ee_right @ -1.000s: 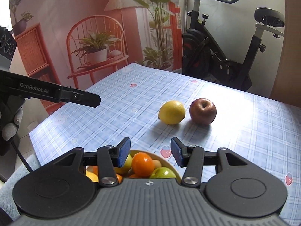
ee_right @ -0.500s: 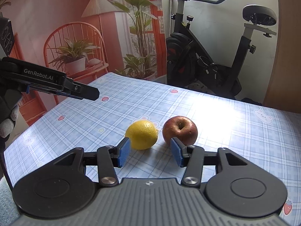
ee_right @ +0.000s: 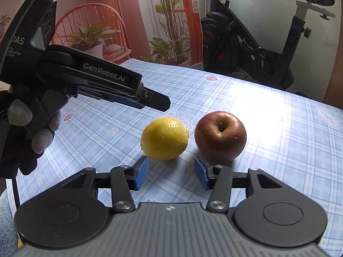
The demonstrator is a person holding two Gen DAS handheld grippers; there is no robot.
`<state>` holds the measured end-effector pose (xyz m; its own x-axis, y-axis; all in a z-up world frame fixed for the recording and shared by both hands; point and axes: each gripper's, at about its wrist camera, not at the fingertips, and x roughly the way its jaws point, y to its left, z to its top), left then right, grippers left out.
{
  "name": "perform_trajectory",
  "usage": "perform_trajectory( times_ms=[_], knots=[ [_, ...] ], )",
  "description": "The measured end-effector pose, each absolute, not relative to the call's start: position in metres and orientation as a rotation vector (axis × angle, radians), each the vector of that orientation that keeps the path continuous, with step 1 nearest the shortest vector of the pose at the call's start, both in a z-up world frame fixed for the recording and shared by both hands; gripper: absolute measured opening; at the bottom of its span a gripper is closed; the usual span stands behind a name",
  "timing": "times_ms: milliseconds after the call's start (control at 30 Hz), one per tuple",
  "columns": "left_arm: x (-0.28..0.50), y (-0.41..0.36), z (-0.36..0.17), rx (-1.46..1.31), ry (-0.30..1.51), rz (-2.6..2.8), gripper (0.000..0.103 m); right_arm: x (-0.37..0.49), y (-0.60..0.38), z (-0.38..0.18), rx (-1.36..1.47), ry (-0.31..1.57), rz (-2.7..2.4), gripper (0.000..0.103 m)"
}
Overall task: Organize fruits
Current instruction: 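Move the left gripper to the second yellow lemon beside the red apple, then close the left gripper on the second lemon and lift it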
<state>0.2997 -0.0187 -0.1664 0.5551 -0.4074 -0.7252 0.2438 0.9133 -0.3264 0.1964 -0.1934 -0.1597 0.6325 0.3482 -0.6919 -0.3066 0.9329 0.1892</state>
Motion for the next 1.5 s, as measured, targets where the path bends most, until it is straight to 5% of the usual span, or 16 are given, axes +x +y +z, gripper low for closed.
perform_trajectory(
  times_ms=[267,633,1033,1500],
  knots=[
    [0.299,-0.02,-0.175,-0.241,0.96,-0.463,0.042,0.2,-0.194,-0.167,0.077,0.833,0.401,0.051],
    [0.283,-0.026,-0.171,-0.187,0.967,-0.497,0.041,0.211,-0.184,-0.173,0.058,0.844,0.443,0.051],
    [0.282,-0.025,-0.172,-0.194,0.96,-0.494,0.041,0.22,-0.182,-0.18,0.075,0.819,0.449,0.063],
    [0.239,-0.024,-0.157,-0.193,0.928,-0.51,0.041,0.182,-0.173,-0.162,0.032,0.808,0.454,0.061]
  ],
)
